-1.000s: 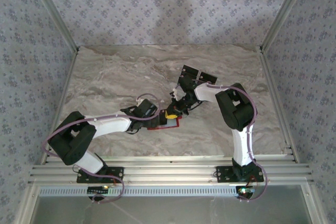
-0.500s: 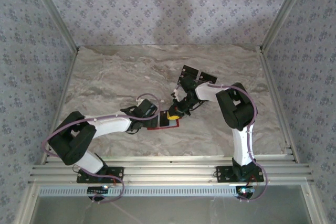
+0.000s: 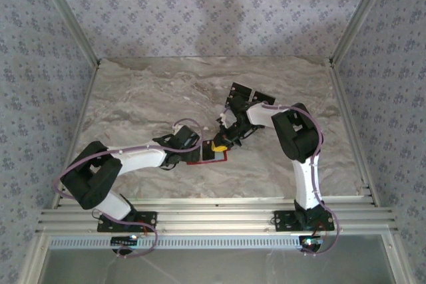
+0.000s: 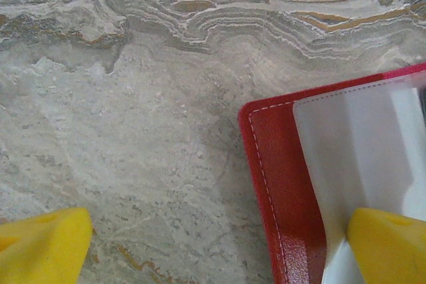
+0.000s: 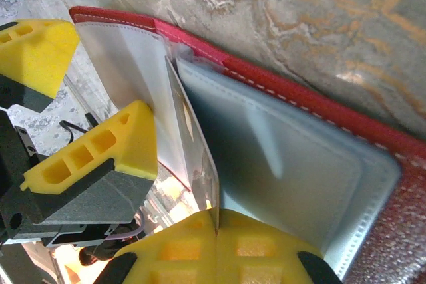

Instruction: Put the credit cards into the card holder

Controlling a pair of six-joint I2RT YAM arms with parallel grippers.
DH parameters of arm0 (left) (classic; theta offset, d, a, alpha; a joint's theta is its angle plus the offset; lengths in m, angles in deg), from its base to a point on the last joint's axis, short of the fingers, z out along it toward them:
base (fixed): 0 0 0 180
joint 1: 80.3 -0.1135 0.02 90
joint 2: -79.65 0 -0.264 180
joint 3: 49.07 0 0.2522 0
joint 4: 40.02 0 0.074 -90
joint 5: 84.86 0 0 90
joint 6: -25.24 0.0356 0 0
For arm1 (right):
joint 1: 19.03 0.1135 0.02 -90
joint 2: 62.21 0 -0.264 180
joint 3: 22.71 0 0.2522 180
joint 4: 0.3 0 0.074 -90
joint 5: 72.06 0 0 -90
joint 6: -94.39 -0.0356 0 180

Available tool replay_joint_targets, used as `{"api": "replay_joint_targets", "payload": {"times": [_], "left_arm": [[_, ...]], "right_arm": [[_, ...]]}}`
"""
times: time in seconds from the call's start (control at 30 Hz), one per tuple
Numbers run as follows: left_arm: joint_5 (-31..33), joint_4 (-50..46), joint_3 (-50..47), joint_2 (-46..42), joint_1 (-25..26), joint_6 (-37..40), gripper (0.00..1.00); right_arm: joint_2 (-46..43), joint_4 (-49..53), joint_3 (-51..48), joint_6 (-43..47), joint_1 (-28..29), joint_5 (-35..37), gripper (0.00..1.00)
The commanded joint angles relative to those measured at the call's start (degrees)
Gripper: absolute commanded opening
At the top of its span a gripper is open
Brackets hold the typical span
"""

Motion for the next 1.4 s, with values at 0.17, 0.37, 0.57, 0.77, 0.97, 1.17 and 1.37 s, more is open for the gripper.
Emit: {"api": "replay_joint_targets", "payload": {"times": [0.17,0.37,0.57,0.77,0.97,1.17,1.37], "left_arm": [[1.0,-3.9,-1.0,1.1,0.0,0.9,1.0],[1.0,-3.8,-0.9,1.0,0.0,1.2,1.0],[1.1,-3.8,-0.9,1.2,0.0,1.3,1.0],[1.0,-3.5,-1.0,1.2,0.0,1.4,1.0],[0.7,-3.3,-1.0,1.2,0.0,1.5,1.0],[0.6,-3.2,-1.0,1.1,0.0,1.7,1.0],[0.5,-2.9,-1.2,1.0,0.0,1.8,1.0]], "right_arm": [[3.4,5.0,3.6,1.3,-0.6,1.1,0.0],[4.8,5.6,4.4,1.5,-1.0,0.8,0.0],[4.5,6.1,3.6,2.5,-1.2,0.3,0.0],[3.7,8.0,3.8,4.6,-1.7,-0.4,0.0],[5.0,10.4,5.0,7.5,-2.1,-1.6,0.0],[6.9,12.1,6.9,8.6,-2.0,-1.8,0.0],[8.6,12.7,8.2,8.7,-1.4,-1.7,0.0]]}}
